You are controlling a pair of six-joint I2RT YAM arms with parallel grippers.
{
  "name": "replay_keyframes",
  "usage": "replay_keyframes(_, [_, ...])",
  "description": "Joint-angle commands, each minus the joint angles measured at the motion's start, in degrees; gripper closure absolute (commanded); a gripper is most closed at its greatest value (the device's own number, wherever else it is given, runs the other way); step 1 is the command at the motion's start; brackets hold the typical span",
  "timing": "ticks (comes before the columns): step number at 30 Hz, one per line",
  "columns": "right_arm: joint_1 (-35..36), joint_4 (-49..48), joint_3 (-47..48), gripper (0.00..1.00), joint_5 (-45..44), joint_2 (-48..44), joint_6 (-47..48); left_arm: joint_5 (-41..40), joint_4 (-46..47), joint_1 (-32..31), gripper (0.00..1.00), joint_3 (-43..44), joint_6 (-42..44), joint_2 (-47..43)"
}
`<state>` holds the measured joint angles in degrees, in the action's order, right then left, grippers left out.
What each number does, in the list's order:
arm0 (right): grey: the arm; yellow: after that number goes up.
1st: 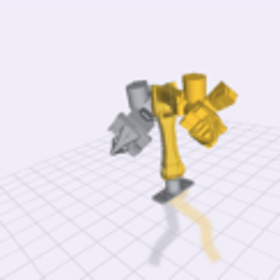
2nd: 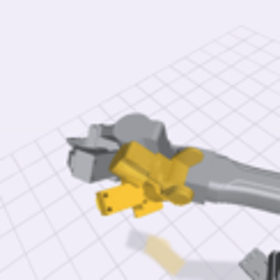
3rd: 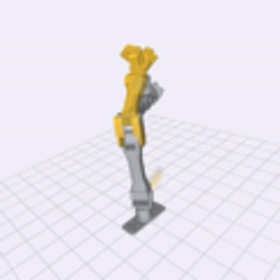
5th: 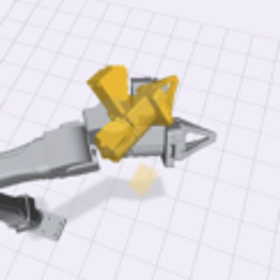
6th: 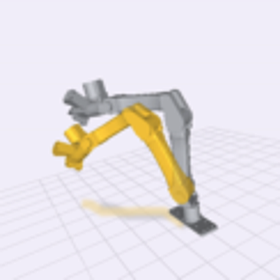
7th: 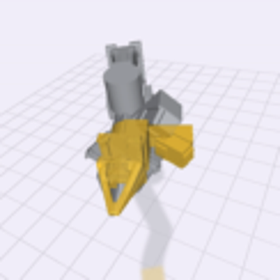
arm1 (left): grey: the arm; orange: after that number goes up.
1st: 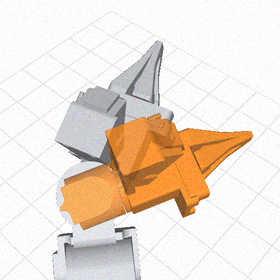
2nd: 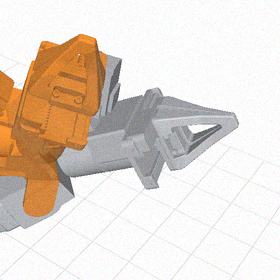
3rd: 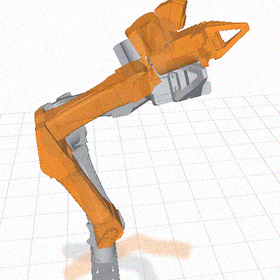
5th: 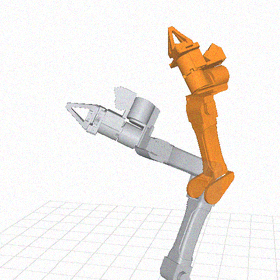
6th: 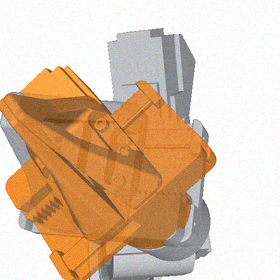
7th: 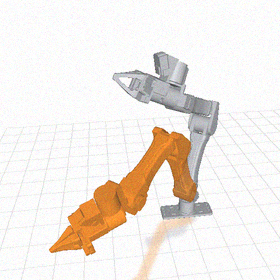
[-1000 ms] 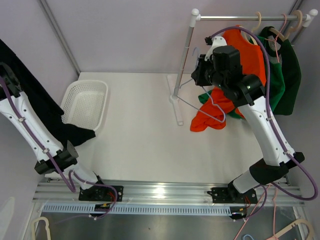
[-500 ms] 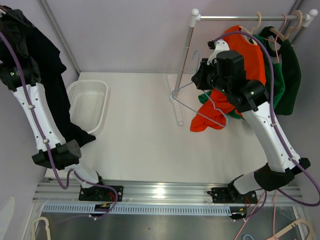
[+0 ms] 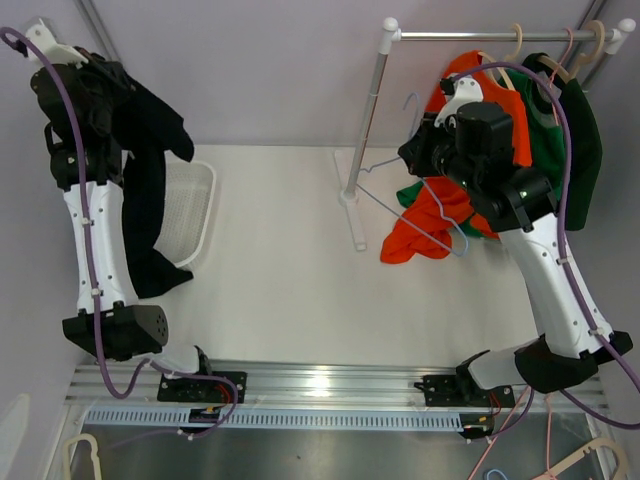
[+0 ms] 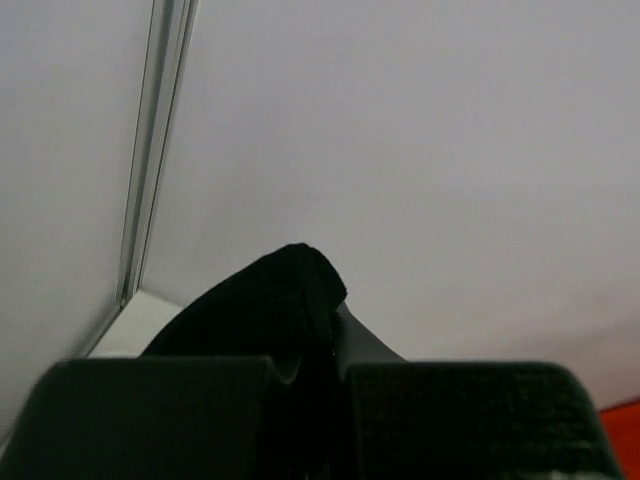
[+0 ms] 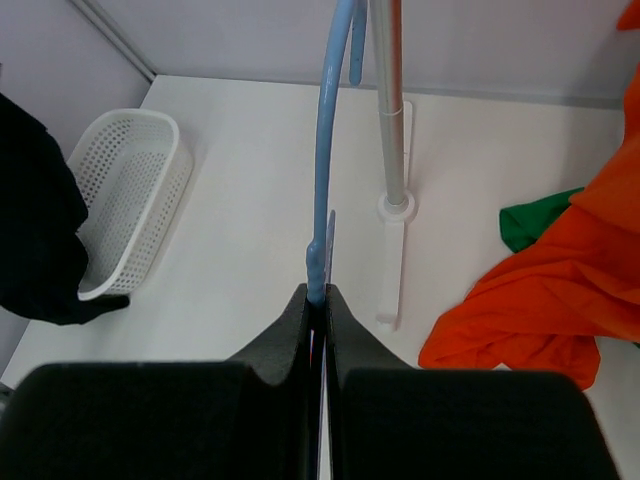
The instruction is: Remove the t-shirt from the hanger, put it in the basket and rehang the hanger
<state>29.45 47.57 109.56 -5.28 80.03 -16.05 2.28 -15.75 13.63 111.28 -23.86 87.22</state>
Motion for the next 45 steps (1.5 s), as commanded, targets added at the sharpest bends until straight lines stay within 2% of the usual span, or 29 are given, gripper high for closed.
replay_keyframes(1, [-0.27, -2.66, 1.71, 1.0, 1.32, -3.73, -0.73, 0.27, -0.5, -0.27, 0.99, -4.49, -3.03, -4.07])
replay_keyframes(6, [-0.54, -2.57, -1.88, 1.0, 1.76, -7.34, -1.17, -13.34, -8.76, -1.76, 0.99, -9.41, -0.32, -7.67])
replay_keyframes(10, [-1.32, -2.4, -3.82, 1.0, 2.02, -9.98, -1.26, -15.91, -8.77, -1.76, 0.99, -14.76, 2.23, -10.58])
replay_keyframes(14, [-1.85, -1.52, -4.53, 1.0, 2.03, -10.94, -1.52, -18.18, -12.54, -1.76, 0.99, -16.71, 1.71, -11.28])
replay_keyframes(15, [-2.03, -1.43, -4.35, 1.0, 2.03, -11.03, -1.52, -19.85, -13.94, -1.76, 0.94, -16.8, 1.01, -11.28])
replay_keyframes(16, [-2.29, -1.43, -3.83, 1.0, 1.94, -10.86, -1.44, -21.08, -16.22, -1.76, 0.57, -16.8, 0.14, -11.2])
replay_keyframes(19, [-4.66, -0.82, -0.94, 1.0, 4.57, -8.32, -0.38, -22.94, -18.43, -1.76, 0.01, -16.71, -0.57, -11.89])
replay_keyframes(22, [-7.12, 2.25, 4.86, 1.0, 3.43, -4.19, 0.23, -22.5, -19.22, -1.76, 0.01, -17.94, -0.66, -13.65])
replay_keyframes(25, [-8.35, 0.26, 7.16, 1.0, 1.07, -3.21, 1.37, -21.36, -20.9, -1.76, 0.01, -17.94, -1.37, -16.1])
replay_keyframes(27, [-10.28, -1.77, 7.6, 1.0, 2.02, -2.95, 3.38, -16.73, -21.52, -1.94, 0.0, -19.6, -1.28, -18.04])
replay_keyframes(31, [-13.63, -3.98, 11.28, 1.0, 4.04, 2.04, 6.72, -13.98, -21.6, -6.49, 0.0, -21.28, 0.39, -23.66])
replay_keyframes(33, [-13.98, -4.68, 12.87, 1.0, 4.22, 4.07, 8.22, -13.1, -23.0, -7.65, 0.0, -21.89, 0.13, -27.27])
replay_keyframes(37, [-14.33, -10.11, 13.57, 1.0, 4.58, 7.15, 11.13, -4.51, -22.93, -9.49, 0.0, -24.09, -0.31, -35.26])
replay_keyframes(39, [-14.68, -10.48, 15.32, 1.0, 4.58, 10.13, 11.22, -2.9, -22.4, -10.28, 0.0, -26.81, -0.75, -40.43])
replay_keyframes(41, [-14.86, -9.26, 19.89, 1.0, 6.32, 12.86, 11.31, 0.15, -22.31, -10.73, 0.01, -29.27, -1.02, -43.26])
replay_keyframes(45, [-14.86, -9.42, 24.21, 1.0, 7.56, 19.01, 12.01, 3.69, -25.46, -11.08, 0.01, -28.94, 0.38, -46.0])
